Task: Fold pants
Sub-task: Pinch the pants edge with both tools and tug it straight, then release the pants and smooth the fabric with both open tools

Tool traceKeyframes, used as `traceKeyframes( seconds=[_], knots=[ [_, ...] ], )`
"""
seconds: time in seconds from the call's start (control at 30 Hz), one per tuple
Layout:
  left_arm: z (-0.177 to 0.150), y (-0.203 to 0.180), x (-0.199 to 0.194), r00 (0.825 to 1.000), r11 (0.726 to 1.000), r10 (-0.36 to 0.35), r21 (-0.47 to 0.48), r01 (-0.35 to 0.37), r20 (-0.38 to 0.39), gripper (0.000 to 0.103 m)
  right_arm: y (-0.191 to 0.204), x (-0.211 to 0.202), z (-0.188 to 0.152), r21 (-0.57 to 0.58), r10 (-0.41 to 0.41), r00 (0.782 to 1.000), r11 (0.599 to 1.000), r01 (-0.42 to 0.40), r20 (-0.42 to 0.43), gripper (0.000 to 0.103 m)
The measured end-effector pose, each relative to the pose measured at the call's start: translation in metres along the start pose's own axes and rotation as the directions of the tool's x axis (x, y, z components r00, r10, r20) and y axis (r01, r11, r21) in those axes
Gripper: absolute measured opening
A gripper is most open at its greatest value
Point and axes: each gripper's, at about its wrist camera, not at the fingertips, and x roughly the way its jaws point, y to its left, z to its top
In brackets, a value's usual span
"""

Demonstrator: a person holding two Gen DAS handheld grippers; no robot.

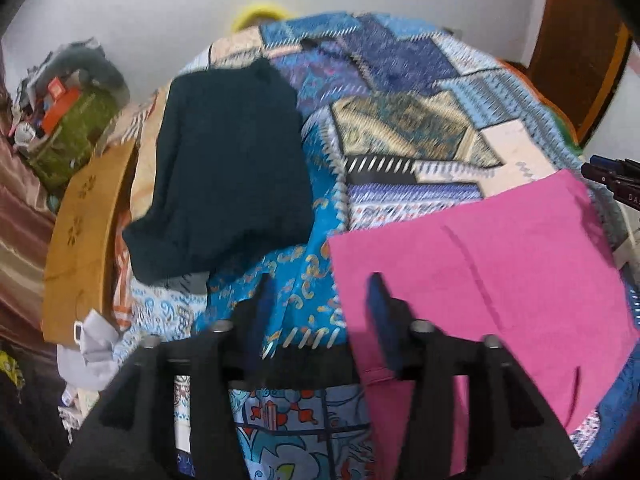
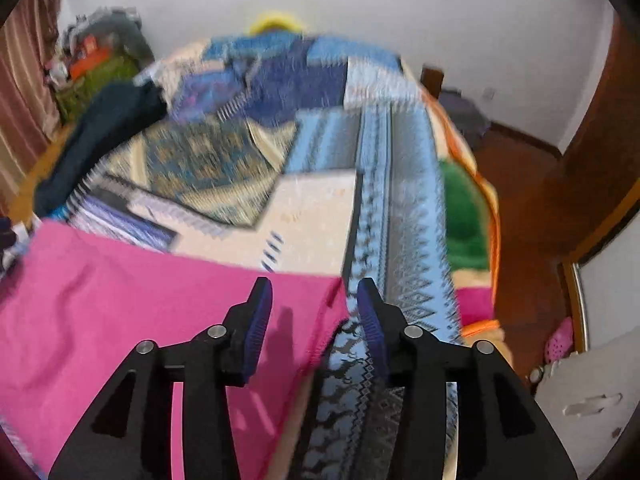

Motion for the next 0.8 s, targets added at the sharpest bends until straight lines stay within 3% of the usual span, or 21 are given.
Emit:
traceKeyframes(
  seconds=[0.03, 0.07, 0.2, 0.43, 0.6, 0.8],
  knots=[
    [0.002, -0.003, -0.004, 1.000, 1.000, -0.003, 0.009, 0.003, 0.013, 0.068, 0.003, -0.010, 0.002, -0.003, 0.022, 1.000, 1.000, -0.022, 0.020, 0.043],
    [0.005, -0.005, -0.007, 1.000, 1.000, -0.011, 0.014, 0.011, 0.026, 0.070, 0.007, -0.017, 0.004, -0.008, 0.035, 0.999, 0.999, -0.035, 0.033, 0.044],
    [0.013, -0.016, -0.018, 0.998, 0.999, -0.044, 0.022, 0.043, 0.049, 0.075, 0.033, -0.041, 0.010, -0.047, 0.118, 0.990, 0.992, -0.114, 0.074, 0.056],
    [0.026, -0.028, -0.017, 0.996, 0.997, -0.071, 0.012, 0.070, 0.046, 0.081, 0.092, -0.037, 0.012, -0.125, 0.245, 0.967, 0.964, -0.235, 0.071, 0.058],
    [0.026, -0.032, 0.004, 0.993, 0.993, -0.115, 0.002, 0.115, -0.034, 0.081, 0.126, -0.015, 0.006, -0.169, 0.292, 0.956, 0.943, -0.288, -0.004, 0.063],
    [0.011, -0.040, 0.040, 0.977, 0.990, -0.132, 0.024, 0.138, -0.168, 0.081, 0.145, 0.028, -0.011, -0.147, 0.305, 0.931, 0.930, -0.337, -0.200, 0.064]
  ],
)
